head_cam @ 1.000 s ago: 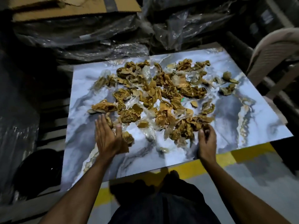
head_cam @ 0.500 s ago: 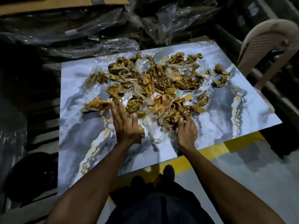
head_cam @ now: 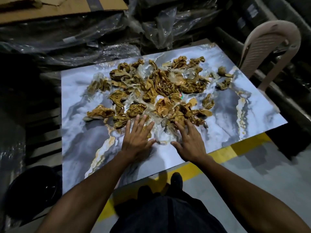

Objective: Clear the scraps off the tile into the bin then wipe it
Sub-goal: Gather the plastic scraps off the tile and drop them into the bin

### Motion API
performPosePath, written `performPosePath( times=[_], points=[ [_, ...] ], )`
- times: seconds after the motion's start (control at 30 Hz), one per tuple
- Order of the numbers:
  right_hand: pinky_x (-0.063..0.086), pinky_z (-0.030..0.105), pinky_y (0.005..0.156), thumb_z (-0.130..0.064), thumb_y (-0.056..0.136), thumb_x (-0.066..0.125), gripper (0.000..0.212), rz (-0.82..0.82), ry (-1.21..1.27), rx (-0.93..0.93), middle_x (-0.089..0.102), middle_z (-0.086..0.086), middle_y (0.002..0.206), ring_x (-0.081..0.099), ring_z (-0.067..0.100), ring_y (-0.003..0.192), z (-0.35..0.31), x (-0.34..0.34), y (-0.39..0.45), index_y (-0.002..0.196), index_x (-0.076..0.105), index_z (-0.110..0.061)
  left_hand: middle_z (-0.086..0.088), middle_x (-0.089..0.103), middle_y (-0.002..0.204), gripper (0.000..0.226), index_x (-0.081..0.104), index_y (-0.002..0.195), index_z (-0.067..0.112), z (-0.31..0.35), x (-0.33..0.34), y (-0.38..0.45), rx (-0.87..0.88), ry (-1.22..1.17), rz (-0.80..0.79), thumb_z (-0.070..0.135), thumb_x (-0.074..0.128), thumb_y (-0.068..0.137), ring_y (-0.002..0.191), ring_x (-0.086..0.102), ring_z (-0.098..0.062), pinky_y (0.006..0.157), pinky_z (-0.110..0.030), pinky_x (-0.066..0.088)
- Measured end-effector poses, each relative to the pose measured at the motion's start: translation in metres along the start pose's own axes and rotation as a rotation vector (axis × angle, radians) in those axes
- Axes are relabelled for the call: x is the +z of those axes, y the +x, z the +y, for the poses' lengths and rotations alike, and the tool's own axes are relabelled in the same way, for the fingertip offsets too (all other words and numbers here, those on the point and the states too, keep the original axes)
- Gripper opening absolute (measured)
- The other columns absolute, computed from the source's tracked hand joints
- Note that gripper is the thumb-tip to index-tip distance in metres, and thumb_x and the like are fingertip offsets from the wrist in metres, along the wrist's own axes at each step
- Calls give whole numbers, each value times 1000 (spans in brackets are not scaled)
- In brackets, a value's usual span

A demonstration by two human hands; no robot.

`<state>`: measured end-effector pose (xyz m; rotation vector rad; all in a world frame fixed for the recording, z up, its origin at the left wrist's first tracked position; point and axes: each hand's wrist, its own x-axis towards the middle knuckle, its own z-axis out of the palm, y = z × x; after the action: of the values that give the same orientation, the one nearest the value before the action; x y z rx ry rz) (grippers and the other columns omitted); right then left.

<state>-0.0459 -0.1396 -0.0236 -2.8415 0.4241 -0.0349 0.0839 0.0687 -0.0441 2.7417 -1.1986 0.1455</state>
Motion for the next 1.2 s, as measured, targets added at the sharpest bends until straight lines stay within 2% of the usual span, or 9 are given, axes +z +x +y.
performPosePath(
  times=[0.07, 0.13, 0.3, 0.4, 0.53, 0.67, 1.0, 1.1, 1.2],
  points=[
    [30, 48, 110, -55, 91, 54, 73, 11, -14, 14, 16, 14, 159, 22, 36, 143, -3, -3, 9, 150, 16, -36, -10, 30, 157, 64, 41, 144, 25, 2, -7, 10, -76, -34, -55, 57, 37, 90, 145, 28, -31, 112, -55, 28],
    [28, 47, 110, -57, 92, 50, 70, 7, 0, 28, 15, 13, 158, 22, 34, 142, -6, -5, 18, 149, 16, -38, -7, 21, 160, 63, 31, 149, 27, 7, -14, 15, -148, -88, -94, 50, 32, 90, 149, 17, -25, 117, -49, 17],
    [33, 46, 105, -66, 90, 39, 61, 99, 148, -53, 27, 8, 153, 32, 29, 136, -4, -12, 11, 144, 31, -37, -11, 36, 154, 63, 43, 143, 22, 17, -30, 14, -149, -186, 76, 39, 36, 83, 143, 31, -27, 111, -48, 27],
    [35, 43, 101, -60, 92, 44, 55, 241, 255, -48, 39, 5, 147, 38, 25, 133, 4, -18, 2, 137, 46, -28, -7, 27, 158, 65, 34, 148, 26, 28, -26, 17, -105, -214, 72, 52, 37, 88, 147, 23, -25, 116, -49, 18],
    [44, 51, 93, -52, 97, 38, 53, 447, 371, 154, 53, 13, 130, 50, 31, 119, 27, -29, 18, 127, 55, -12, -3, 11, 162, 78, 18, 153, 32, 50, -18, 31, -59, -148, 4, 70, 35, 86, 150, 10, -23, 119, -50, 7],
    [42, 51, 97, -48, 95, 37, 54, 537, 481, 333, 52, 16, 127, 49, 34, 119, 73, -46, 63, 128, 53, -9, -7, 22, 160, 82, 24, 152, 31, 61, -13, 50, -141, -121, -45, 78, 30, 85, 148, 19, -30, 116, -53, 16],
    [24, 41, 116, -41, 93, 55, 67, 442, 590, 479, 30, 20, 153, 27, 33, 142, 223, -73, 209, 146, 34, -6, -9, 32, 156, 82, 32, 150, 23, 91, 4, 75, -434, -145, 9, 75, 26, 86, 144, 26, -29, 117, -50, 11],
    [25, 39, 115, -50, 89, 51, 74, 418, 662, 459, 31, 18, 152, 27, 32, 142, 260, -80, 249, 147, 34, -8, -5, 31, 157, 79, 34, 149, 23, 96, 4, 79, -492, -132, 5, 73, 26, 88, 146, 24, -27, 117, -51, 11],
    [24, 41, 117, -56, 88, 45, 76, 294, 631, 425, 34, 14, 154, 29, 29, 143, 280, -79, 279, 149, 32, -13, 0, 27, 158, 75, 31, 150, 27, 99, 4, 79, -526, -129, -18, 70, 29, 88, 147, 21, -22, 119, -49, 6]
  ],
)
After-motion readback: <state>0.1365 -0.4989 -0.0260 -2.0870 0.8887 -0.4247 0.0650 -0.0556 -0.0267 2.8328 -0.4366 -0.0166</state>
